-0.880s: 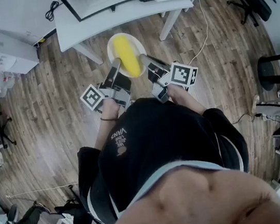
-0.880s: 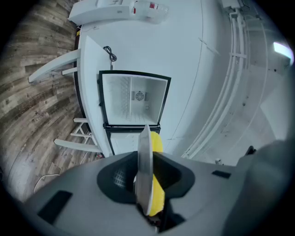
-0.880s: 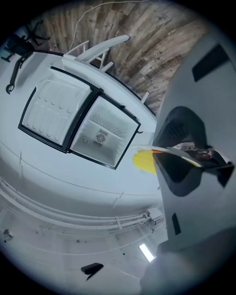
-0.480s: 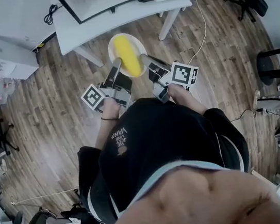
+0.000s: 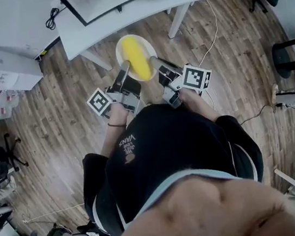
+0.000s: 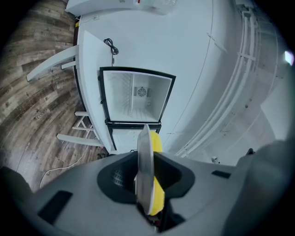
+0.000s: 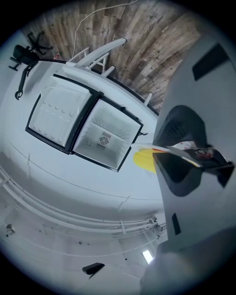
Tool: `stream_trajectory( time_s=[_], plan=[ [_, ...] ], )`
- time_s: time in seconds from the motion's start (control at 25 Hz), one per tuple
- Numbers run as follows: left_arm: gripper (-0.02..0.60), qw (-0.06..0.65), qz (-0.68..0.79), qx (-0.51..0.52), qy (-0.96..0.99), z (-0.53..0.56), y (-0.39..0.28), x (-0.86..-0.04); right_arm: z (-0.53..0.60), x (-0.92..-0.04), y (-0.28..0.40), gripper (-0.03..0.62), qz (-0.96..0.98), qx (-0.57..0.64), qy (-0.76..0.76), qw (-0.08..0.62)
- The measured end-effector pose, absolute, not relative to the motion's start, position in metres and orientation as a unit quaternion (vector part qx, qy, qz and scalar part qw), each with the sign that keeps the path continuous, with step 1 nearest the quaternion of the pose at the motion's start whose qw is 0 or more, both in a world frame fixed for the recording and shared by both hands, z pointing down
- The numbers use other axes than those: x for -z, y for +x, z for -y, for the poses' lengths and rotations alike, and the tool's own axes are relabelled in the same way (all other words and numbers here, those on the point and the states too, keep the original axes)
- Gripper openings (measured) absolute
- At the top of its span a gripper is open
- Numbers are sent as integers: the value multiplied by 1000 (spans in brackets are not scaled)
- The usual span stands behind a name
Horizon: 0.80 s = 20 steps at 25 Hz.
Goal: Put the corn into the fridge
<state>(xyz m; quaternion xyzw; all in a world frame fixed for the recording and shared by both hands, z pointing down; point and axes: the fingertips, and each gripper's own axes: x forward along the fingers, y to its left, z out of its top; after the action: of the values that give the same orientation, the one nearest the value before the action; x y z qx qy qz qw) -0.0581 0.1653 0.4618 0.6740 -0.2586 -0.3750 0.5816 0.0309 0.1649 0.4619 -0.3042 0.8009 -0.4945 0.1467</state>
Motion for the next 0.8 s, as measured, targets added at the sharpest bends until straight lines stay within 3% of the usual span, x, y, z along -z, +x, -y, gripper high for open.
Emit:
stream_trajectory(
  time_s=[0.8],
  plan=[
    [84,587,258,386,664,-107,-53,-464,-107,-460,35,43,-805,490,-306,132]
  ],
)
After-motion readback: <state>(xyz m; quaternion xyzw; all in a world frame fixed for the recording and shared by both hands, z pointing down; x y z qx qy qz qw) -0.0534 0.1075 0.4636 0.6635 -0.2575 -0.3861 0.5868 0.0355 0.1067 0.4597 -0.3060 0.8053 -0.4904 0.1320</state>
